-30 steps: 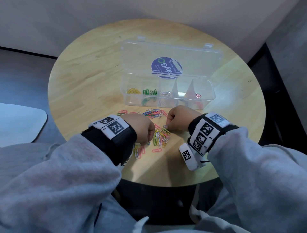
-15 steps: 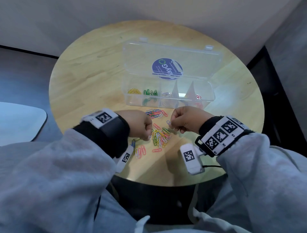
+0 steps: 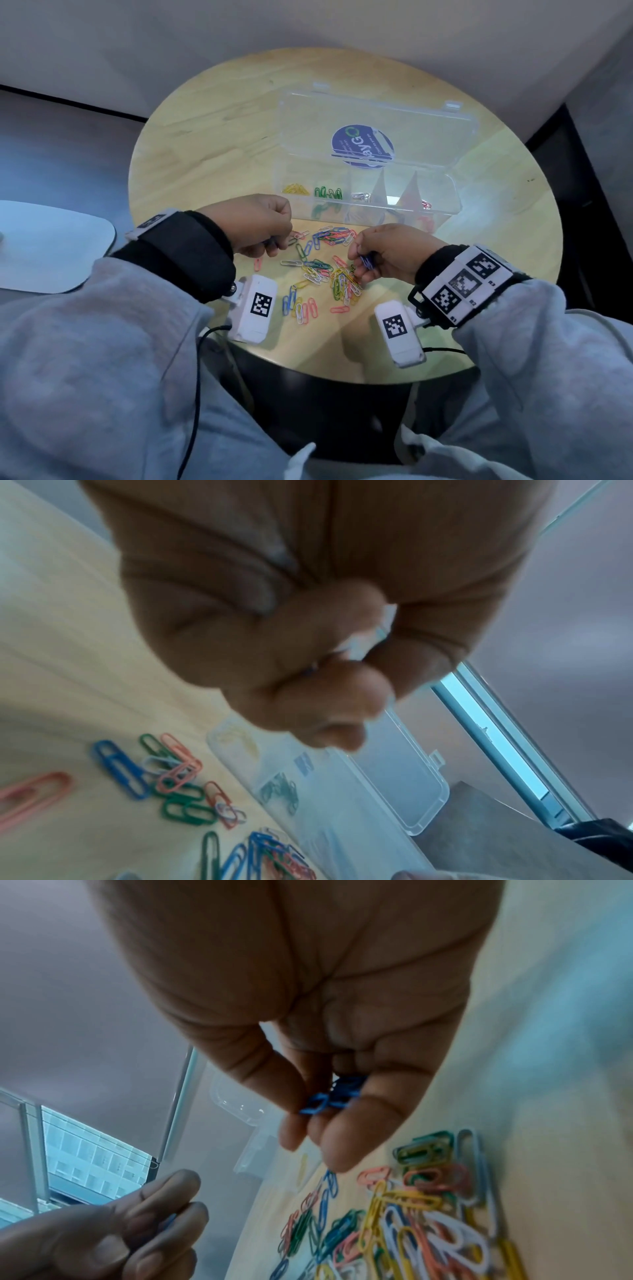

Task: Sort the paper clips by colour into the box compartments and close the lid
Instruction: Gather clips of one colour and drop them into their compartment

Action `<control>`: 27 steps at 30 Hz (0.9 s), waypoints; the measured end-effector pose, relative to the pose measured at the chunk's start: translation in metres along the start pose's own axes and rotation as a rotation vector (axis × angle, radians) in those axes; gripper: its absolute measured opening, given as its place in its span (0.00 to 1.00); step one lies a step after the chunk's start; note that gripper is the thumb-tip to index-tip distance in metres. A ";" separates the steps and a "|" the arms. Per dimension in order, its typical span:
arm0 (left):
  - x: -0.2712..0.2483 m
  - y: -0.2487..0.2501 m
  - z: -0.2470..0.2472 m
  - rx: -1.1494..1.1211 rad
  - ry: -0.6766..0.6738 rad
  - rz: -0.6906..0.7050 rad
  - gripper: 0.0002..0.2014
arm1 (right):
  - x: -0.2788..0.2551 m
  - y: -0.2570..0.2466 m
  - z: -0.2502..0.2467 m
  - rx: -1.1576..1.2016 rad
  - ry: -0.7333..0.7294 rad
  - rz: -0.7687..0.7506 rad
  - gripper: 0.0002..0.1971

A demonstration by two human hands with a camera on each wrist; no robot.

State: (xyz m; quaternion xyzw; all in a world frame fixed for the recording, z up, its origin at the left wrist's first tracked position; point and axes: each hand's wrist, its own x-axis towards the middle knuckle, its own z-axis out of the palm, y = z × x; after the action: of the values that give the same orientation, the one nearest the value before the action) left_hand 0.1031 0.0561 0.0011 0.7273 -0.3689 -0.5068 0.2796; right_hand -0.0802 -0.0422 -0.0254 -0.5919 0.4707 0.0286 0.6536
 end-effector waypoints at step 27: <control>-0.003 -0.007 0.009 0.068 0.031 0.168 0.11 | -0.014 0.008 -0.001 -0.738 0.083 -0.101 0.05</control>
State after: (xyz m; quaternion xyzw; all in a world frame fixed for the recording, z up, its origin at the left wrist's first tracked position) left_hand 0.0960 0.0617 -0.0057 0.7105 -0.4415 -0.4573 0.3019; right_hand -0.0935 -0.0334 -0.0217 -0.8109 0.4249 0.1399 0.3772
